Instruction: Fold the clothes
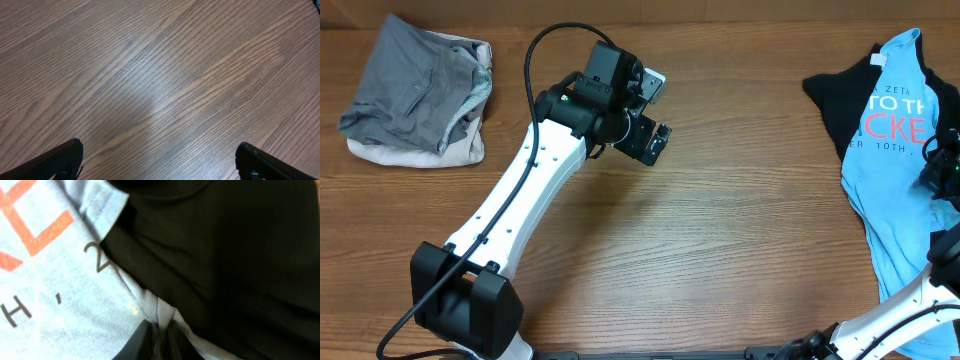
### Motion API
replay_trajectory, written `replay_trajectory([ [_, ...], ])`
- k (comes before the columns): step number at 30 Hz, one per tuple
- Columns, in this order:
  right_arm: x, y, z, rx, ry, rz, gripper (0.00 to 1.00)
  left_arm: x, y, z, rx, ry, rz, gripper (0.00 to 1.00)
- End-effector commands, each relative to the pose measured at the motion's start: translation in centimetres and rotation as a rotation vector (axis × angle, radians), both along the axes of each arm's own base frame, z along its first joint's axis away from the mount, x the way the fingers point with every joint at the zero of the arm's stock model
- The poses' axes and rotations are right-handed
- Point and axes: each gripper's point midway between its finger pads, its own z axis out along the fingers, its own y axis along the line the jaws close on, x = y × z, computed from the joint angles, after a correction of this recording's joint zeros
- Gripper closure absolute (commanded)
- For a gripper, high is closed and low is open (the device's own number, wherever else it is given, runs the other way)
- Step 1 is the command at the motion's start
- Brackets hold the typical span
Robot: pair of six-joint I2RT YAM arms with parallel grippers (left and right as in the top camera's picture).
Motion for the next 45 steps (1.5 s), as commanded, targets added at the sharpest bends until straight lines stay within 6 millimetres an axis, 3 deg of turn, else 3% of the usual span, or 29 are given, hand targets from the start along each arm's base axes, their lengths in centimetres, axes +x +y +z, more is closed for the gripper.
replay_trajectory([
  [1, 0.2, 1.0, -0.1, 0.045, -0.005, 0.009, 0.96, 0.5, 0.1, 1.2, -0.005, -0.037, -0.003, 0.00],
  [4, 1.3, 0.8, 2.2, 0.065, -0.048, 0.007, 0.96, 0.5, 0.1, 1.2, -0.005, -0.037, -0.003, 0.00],
  [7, 2.4, 0.7, 6.0, 0.096, -0.103, -0.043, 0.96, 0.9, 0.5, 1.2, 0.019, -0.053, 0.015, 0.00],
  [11, 3.4, 2.2, 10.7, 0.162, -0.174, -0.016, 0.96, 1.2, 0.9, 1.7, 0.021, -0.063, 0.046, 0.00],
  [17, 3.3, 4.9, 16.4, 0.178, -0.180, 0.011, 0.96, 2.1, 1.8, 4.9, -0.014, -0.083, 0.108, 0.00],
  [18, 3.4, 5.2, 17.1, 0.166, -0.185, 0.020, 0.95, 2.2, 2.0, 5.5, -0.016, -0.088, 0.113, 0.00],
  [19, 3.4, 5.3, 17.4, 0.148, -0.184, 0.024, 0.81, 2.2, 2.2, 6.2, -0.018, -0.092, 0.118, 0.00],
  [22, 3.2, 5.4, 17.1, 0.127, -0.152, 0.023, 0.73, 1.8, 2.4, 6.9, -0.013, -0.084, 0.119, 0.00],
  [29, 2.9, 5.1, 15.7, 0.113, -0.120, 0.013, 0.70, 0.9, 2.8, 6.2, 0.008, -0.041, 0.118, 0.00],
  [32, 2.7, 5.1, 13.7, 0.126, -0.093, 0.005, 0.66, 0.9, 2.8, 6.2, 0.008, -0.040, 0.118, 0.00],
  [34, 1.7, 4.3, 10.0, 0.124, -0.015, -0.081, 0.60, 0.8, 2.9, 6.1, 0.010, -0.036, 0.118, 0.00],
  [37, 0.8, 4.0, 7.9, 0.123, 0.036, -0.131, 0.60, 0.8, 2.9, 6.1, 0.012, -0.032, 0.118, 0.00],
  [45, -1.2, 3.2, 4.6, 0.088, 0.127, -0.264, 0.46, 0.7, 2.9, 6.1, 0.012, -0.031, 0.118, 0.00],
])
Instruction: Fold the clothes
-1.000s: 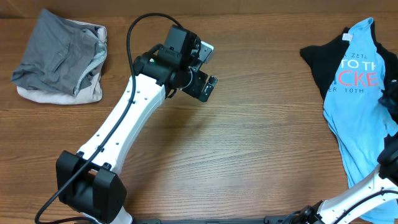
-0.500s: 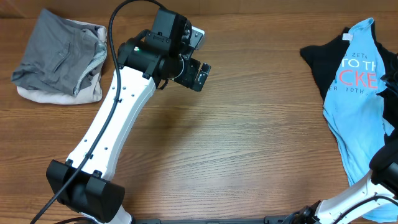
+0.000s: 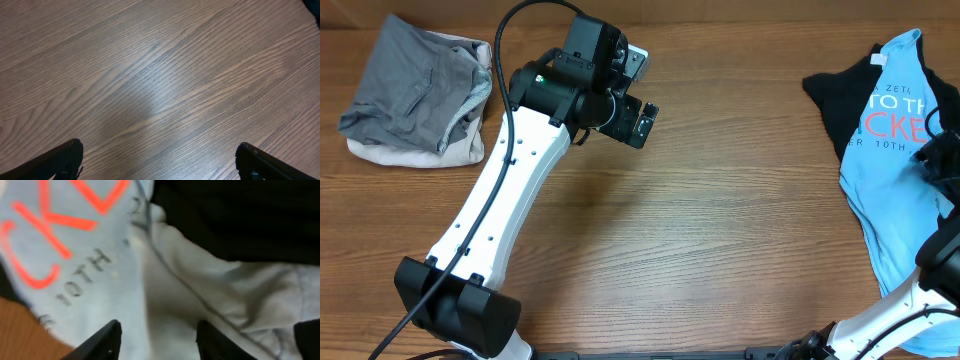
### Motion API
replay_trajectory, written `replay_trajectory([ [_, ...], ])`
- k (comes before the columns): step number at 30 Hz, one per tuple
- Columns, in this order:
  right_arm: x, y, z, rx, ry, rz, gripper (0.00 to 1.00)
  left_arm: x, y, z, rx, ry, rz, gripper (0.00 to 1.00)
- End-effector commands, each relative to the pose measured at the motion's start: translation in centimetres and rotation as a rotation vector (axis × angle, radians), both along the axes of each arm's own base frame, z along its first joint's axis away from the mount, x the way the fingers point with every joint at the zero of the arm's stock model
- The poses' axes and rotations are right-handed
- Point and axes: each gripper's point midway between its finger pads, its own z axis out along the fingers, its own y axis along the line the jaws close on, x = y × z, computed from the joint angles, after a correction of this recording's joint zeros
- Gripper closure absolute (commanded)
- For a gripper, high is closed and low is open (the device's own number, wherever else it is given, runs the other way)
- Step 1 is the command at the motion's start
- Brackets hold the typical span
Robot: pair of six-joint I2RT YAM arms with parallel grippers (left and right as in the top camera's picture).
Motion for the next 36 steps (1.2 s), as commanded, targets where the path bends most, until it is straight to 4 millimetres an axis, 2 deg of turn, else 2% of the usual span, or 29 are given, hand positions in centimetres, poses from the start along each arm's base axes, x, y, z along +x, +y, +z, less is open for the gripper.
replay_trajectory([
  [1, -0.9, -0.9, -1.0, -0.029, 0.036, -0.080, 0.46, 0.2, 0.1, 1.2, -0.010, -0.027, 0.009, 0.00],
  [3, -1.1, -0.9, -1.5, -0.031, 0.041, -0.097, 0.46, 0.2, 0.1, 1.2, -0.010, -0.027, 0.010, 0.00],
  [6, -1.2, -0.8, -2.3, -0.029, 0.041, -0.102, 0.55, 0.2, 0.1, 1.2, -0.010, -0.027, 0.010, 0.00],
  [8, -1.3, -0.7, -2.5, -0.026, 0.040, -0.113, 0.65, 0.2, 0.1, 1.2, -0.010, -0.028, 0.010, 0.00],
  [12, -1.0, -0.6, -2.3, -0.017, 0.027, -0.113, 0.94, 0.2, 0.1, 1.2, -0.010, -0.029, 0.010, 0.00],
  [13, -0.8, -0.6, -2.1, -0.009, 0.017, -0.111, 0.96, 0.2, 0.1, 1.2, -0.010, -0.028, 0.010, 0.00],
  [16, 0.0, -0.2, -0.5, 0.020, -0.019, -0.102, 0.96, 0.2, 0.1, 1.2, -0.011, -0.028, 0.010, 0.00],
  [20, 1.1, 0.6, 4.0, 0.043, -0.088, -0.073, 0.96, 0.3, 0.1, 1.2, -0.014, -0.030, 0.015, 0.01],
  [22, 1.5, 1.7, 6.1, 0.058, -0.119, -0.048, 0.96, 0.4, 0.1, 1.3, -0.013, -0.032, 0.016, 0.01],
  [24, 1.6, 4.2, 8.9, 0.072, -0.156, 0.041, 0.96, 0.5, 0.3, 1.5, -0.016, -0.037, 0.023, 0.00],
  [25, 1.5, 4.9, 9.5, 0.067, -0.157, 0.066, 0.96, 0.6, 0.5, 1.7, -0.018, -0.039, 0.027, 0.00],
  [29, 1.4, 7.9, 11.2, 0.035, -0.139, 0.165, 0.96, 0.9, 0.9, 2.6, -0.025, -0.055, 0.040, 0.00],
  [32, 1.7, 9.7, 11.5, 0.028, -0.125, 0.211, 0.96, 1.0, 1.1, 3.6, -0.031, -0.068, 0.044, 0.00],
  [36, 2.1, 11.2, 11.5, 0.046, -0.123, 0.241, 0.96, 0.8, 1.2, 3.8, -0.029, -0.065, 0.044, 0.00],
])
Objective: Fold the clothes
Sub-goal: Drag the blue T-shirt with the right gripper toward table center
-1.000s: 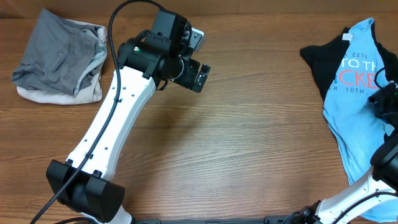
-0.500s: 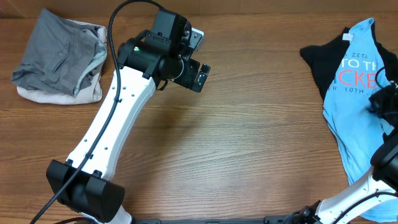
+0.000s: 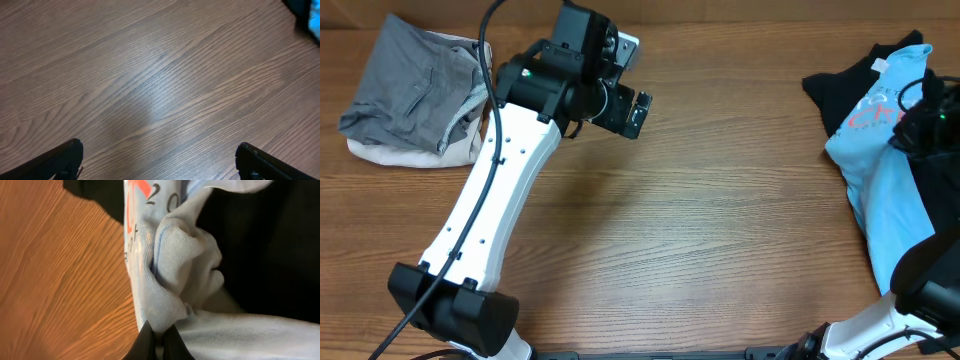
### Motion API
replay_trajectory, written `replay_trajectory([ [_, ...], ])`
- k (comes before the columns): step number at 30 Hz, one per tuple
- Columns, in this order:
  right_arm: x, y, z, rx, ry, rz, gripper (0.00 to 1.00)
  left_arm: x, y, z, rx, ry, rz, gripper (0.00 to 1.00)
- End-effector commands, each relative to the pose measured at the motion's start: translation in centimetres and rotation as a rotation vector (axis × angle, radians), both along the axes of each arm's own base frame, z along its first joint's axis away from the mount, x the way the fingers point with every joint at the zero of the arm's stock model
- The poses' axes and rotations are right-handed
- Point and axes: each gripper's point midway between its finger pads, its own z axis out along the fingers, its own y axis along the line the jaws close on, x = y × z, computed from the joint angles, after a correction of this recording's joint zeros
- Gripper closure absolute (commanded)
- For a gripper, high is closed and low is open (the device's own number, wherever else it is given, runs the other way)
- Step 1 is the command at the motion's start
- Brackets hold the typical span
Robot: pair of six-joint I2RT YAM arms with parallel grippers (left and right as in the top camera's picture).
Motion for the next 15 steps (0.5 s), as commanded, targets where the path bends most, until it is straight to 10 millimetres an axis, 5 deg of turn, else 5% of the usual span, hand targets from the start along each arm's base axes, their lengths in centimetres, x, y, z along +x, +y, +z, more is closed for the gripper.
replay_trajectory([
  [1, 0.7, 1.2, 1.7, 0.002, -0.050, 0.042, 0.96, 0.0, 0.2, 1.5, -0.011, -0.027, 0.014, 0.00],
  [8, 2.1, 9.8, 2.2, 0.103, -0.075, 0.302, 0.96, 0.7, 1.8, 3.4, -0.032, -0.052, 0.071, 0.00],
  [15, 2.4, 21.8, 2.2, 0.106, -0.073, 0.603, 0.96, 1.8, 8.1, 9.2, -0.067, -0.143, 0.231, 0.00],
])
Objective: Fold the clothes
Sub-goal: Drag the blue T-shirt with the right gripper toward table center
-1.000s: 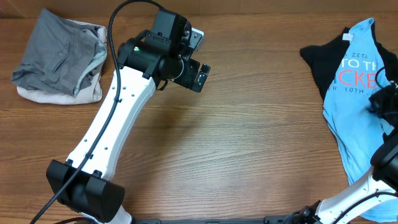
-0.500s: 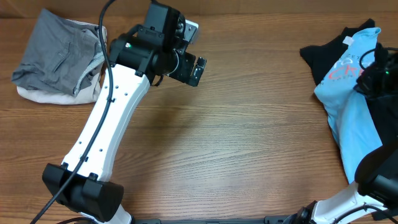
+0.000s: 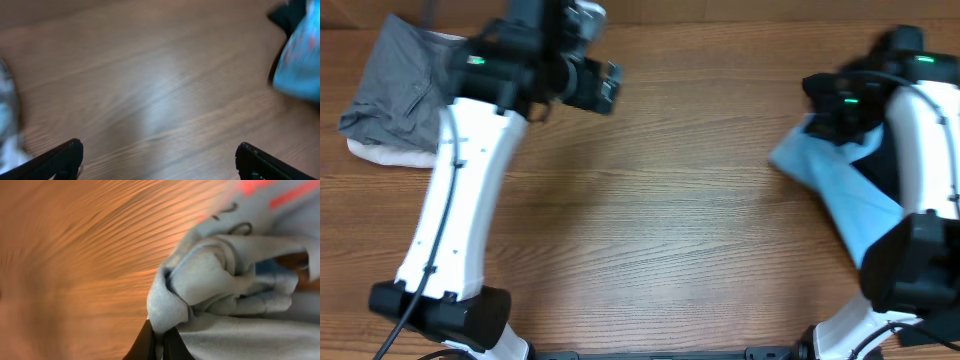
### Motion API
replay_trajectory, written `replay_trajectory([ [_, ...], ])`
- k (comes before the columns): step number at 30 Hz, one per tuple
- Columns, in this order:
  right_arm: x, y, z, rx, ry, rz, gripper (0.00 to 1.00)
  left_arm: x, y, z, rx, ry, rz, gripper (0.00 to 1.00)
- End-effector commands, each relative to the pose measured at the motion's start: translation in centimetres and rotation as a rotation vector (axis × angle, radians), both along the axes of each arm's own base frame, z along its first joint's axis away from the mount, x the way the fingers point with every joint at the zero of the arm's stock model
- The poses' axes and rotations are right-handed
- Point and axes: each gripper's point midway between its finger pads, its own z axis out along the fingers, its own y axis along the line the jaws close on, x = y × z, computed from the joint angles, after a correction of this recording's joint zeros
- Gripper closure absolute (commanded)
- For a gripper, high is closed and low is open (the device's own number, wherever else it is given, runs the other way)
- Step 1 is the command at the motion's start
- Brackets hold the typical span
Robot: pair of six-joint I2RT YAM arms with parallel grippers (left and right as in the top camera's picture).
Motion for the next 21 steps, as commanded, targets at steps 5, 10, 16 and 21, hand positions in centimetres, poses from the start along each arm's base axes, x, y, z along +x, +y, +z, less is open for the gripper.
replay_trajectory([
  [5, -1.1, 12.7, 2.1, 0.047, -0.085, 0.299, 0.96, 0.0, 7.2, 4.4, -0.019, -0.062, 0.184, 0.00],
  [10, -3.1, 19.4, 2.2, 0.052, -0.106, 0.429, 0.96, -0.5, 9.4, 3.7, -0.001, -0.021, 0.223, 0.00],
  [16, -6.9, 25.6, 2.4, 0.058, -0.140, 0.635, 0.95, -0.1, 9.3, 3.8, 0.003, -0.036, 0.213, 0.00],
  [21, -9.8, 28.5, 2.3, 0.052, -0.160, 0.804, 0.72, 0.2, 9.3, 3.7, 0.001, -0.041, 0.212, 0.00],
])
